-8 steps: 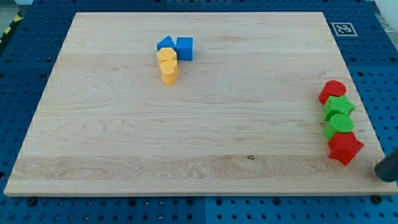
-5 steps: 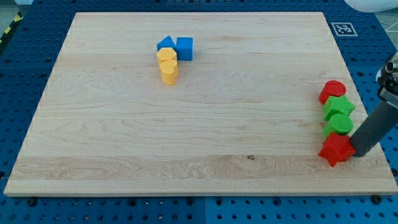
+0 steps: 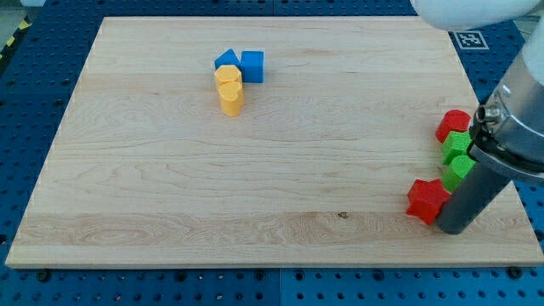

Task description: Push the red star closer to the yellow hexagon

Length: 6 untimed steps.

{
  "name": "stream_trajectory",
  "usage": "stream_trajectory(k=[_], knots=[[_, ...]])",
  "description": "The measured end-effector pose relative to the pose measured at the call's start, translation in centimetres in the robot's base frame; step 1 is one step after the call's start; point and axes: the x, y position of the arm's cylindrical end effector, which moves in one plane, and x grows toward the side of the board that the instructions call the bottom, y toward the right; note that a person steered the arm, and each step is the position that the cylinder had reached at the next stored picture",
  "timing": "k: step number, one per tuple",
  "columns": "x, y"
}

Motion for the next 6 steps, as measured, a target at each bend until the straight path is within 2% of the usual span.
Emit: stream_trajectory(k=[4, 6], knots=[[-2.1, -3.6], [-5.4, -3.7]])
